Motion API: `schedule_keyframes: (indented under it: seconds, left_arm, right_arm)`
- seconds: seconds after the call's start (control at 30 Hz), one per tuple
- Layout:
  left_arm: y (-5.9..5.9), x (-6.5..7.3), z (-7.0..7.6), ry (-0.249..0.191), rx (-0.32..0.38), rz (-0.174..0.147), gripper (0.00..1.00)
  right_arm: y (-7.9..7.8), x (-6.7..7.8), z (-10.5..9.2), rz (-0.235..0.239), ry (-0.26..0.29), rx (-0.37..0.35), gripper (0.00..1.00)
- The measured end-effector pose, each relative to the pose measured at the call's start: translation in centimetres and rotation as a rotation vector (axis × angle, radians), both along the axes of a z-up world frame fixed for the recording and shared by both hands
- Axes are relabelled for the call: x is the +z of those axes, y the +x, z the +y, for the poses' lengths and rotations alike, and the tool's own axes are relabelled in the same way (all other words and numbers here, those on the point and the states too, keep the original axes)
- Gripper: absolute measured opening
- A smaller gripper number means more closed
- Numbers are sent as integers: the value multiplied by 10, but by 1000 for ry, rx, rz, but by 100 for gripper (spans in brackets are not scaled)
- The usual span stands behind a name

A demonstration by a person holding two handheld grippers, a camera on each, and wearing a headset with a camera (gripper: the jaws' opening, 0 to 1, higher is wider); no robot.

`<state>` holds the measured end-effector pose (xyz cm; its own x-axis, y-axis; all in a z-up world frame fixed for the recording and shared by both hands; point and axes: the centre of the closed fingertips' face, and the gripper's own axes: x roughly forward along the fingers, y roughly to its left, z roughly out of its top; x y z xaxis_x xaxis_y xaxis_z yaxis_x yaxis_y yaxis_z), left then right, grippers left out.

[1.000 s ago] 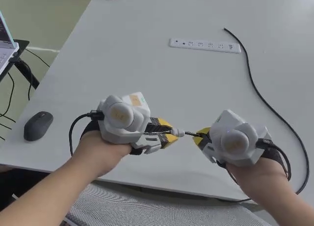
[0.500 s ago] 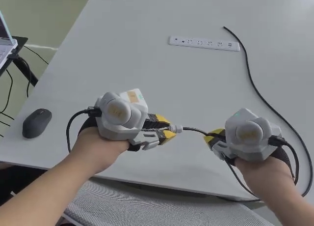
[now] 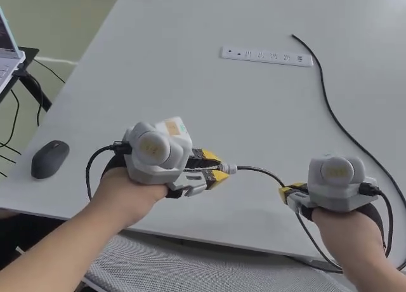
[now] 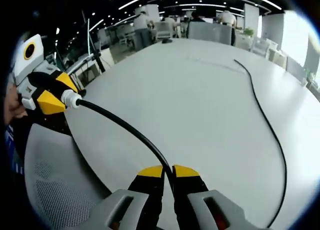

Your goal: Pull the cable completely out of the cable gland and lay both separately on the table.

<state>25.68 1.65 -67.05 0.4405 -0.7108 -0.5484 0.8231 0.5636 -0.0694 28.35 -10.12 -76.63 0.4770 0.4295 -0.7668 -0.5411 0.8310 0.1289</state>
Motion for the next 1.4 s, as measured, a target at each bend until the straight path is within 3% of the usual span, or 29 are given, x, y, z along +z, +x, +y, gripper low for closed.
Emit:
schedule_keyframes:
  seconds: [0.23,0.57,0.7,0.83,1.0,1.23,1.3,1.4]
  left_arm:
    - [1,-1,1,6,-2,-2,16]
    - [4,0,4,9,-2,-4,16]
    - [5,0,6,6,5,-2,16]
    - [5,0,6,6,8,-2,16]
    - [5,-2,6,6,5,3,16]
    - [5,-1,4,2,2,4,16]
    - [5,0,4,-2,3,7,16]
    - [4,0,5,-2,5,6,16]
  right_arm:
    - [-1,-5,-5,27,21,-37,1]
    - [-5,-1,-2,-13,-18,52,2]
    - [-4,2,-1,-27,-12,70,3]
    - [-7,9,5,-24,17,94,12]
    - [-11,29,14,-72,41,162,22]
    - [-8,59,39,-221,6,332,25]
    - [-8,71,53,-281,-7,402,25]
    - [-11,79,70,-331,-33,492,24]
